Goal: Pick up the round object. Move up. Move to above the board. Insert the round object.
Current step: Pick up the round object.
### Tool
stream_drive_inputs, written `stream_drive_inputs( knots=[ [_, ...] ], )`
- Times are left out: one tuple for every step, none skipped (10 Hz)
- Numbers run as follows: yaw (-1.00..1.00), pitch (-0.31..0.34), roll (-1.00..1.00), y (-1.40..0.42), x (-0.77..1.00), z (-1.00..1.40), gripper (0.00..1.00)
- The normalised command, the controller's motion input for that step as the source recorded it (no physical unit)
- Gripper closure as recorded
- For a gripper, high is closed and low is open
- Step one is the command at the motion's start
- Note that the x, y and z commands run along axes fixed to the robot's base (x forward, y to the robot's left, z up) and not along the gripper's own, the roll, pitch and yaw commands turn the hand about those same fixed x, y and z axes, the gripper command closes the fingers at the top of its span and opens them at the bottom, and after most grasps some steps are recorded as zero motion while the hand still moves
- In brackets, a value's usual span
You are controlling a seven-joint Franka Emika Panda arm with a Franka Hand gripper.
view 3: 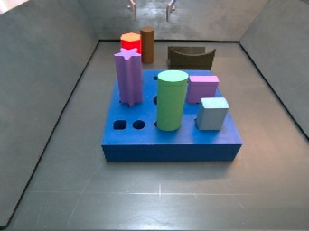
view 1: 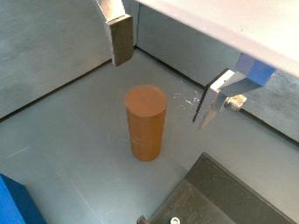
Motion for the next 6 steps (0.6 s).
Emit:
stream_drive_inputs(
  knots=[
    [0.00, -0.163, -0.03, 0.00, 0.01, -0.40, 0.00],
    [0.00, -0.197, 0.00, -0.02, 0.00, -0.92, 0.00],
    [0.00, -0.186, -0.09, 0.00, 0.00, -0.98, 0.00],
    [0.00, -0.140, -0.17, 0.00, 0.00, -0.87, 0.00],
    [0.00, -0.049, -0.23, -0.04, 0.00, -0.82, 0.00],
    [0.00, -0.023, -0.35, -0.03, 0.00, -0.68, 0.00]
  ],
)
